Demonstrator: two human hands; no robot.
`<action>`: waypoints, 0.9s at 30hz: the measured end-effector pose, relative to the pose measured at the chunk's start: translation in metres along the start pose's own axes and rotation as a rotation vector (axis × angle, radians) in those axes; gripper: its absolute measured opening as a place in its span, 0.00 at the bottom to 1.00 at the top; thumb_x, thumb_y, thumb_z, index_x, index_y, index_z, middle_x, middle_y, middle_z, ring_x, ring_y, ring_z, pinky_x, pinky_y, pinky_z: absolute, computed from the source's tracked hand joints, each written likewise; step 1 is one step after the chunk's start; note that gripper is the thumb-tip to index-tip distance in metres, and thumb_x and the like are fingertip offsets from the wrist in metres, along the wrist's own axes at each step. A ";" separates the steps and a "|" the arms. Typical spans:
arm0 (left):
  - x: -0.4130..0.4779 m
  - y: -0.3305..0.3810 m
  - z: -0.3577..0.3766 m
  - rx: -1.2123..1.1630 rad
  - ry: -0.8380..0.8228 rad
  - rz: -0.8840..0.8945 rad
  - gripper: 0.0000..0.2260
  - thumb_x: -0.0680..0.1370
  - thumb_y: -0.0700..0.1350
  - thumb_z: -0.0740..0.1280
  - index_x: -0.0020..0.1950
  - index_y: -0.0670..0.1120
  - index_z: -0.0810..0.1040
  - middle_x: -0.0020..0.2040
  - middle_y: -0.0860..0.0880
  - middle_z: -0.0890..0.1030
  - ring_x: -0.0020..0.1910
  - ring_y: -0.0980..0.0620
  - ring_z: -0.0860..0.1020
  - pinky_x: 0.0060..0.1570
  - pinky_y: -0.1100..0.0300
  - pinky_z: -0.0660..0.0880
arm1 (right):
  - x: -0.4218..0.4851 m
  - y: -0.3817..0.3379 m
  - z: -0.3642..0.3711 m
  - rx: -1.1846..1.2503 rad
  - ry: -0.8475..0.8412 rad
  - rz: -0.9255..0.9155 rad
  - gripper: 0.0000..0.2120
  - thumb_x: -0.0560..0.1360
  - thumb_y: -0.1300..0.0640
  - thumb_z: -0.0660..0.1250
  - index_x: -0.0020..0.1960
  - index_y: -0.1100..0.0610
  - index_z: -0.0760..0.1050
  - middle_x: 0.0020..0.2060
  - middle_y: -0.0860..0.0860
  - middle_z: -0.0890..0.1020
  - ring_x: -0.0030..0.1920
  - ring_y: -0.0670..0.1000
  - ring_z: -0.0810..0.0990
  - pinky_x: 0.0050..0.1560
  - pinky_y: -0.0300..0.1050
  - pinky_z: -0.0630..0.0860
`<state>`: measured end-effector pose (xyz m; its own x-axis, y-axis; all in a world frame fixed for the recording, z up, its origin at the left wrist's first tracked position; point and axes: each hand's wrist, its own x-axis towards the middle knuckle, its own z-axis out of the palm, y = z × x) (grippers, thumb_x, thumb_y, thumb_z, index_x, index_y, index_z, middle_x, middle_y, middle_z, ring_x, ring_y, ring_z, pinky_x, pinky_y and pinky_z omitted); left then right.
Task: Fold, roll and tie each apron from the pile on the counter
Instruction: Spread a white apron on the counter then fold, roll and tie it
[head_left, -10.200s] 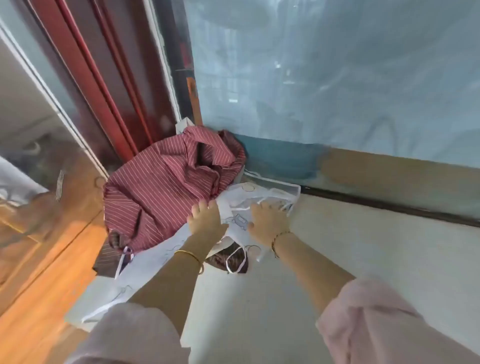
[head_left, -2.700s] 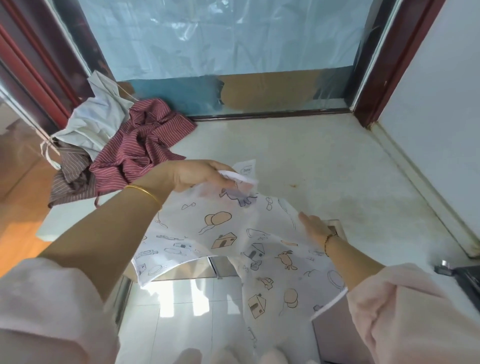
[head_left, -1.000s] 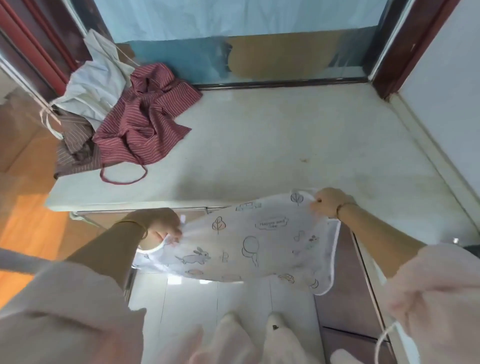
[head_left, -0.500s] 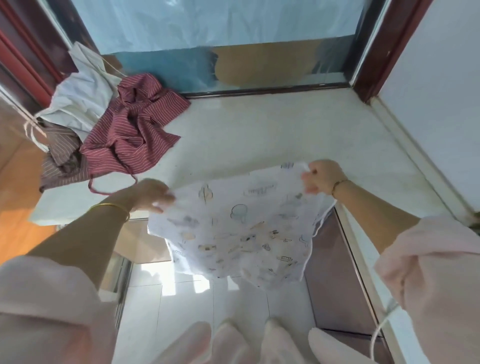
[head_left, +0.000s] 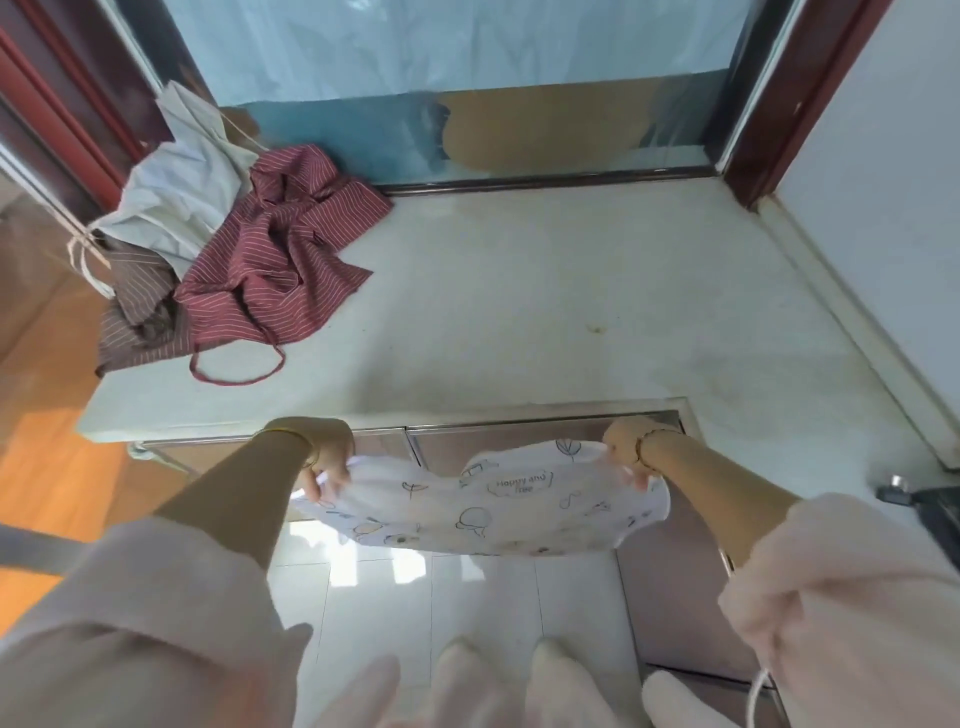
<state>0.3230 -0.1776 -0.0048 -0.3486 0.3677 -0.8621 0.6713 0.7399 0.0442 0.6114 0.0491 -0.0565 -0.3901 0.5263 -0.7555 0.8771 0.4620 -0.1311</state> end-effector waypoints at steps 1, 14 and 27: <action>0.005 -0.004 -0.006 -0.019 0.024 -0.003 0.05 0.77 0.40 0.64 0.47 0.38 0.76 0.44 0.46 0.85 0.39 0.47 0.84 0.37 0.61 0.76 | -0.001 -0.002 -0.013 -0.077 0.042 -0.057 0.03 0.76 0.63 0.64 0.46 0.57 0.76 0.31 0.50 0.78 0.30 0.47 0.76 0.31 0.40 0.72; -0.012 0.012 -0.136 0.056 0.723 -0.165 0.04 0.74 0.37 0.66 0.45 0.37 0.79 0.44 0.42 0.81 0.46 0.41 0.82 0.46 0.50 0.80 | -0.049 -0.031 -0.118 0.910 0.308 -0.553 0.15 0.78 0.53 0.62 0.55 0.65 0.75 0.31 0.51 0.84 0.25 0.55 0.70 0.28 0.38 0.71; -0.056 0.184 -0.310 -0.736 1.459 0.037 0.16 0.81 0.39 0.53 0.68 0.37 0.64 0.68 0.37 0.67 0.67 0.41 0.68 0.63 0.54 0.65 | -0.025 -0.023 -0.257 0.740 1.029 -0.717 0.35 0.77 0.71 0.51 0.77 0.50 0.41 0.77 0.48 0.52 0.69 0.51 0.65 0.65 0.46 0.69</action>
<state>0.2627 0.1125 0.2079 -0.9145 0.2640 0.3067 0.4034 0.6557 0.6382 0.5290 0.2088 0.1310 -0.5424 0.7608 0.3563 0.2281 0.5415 -0.8091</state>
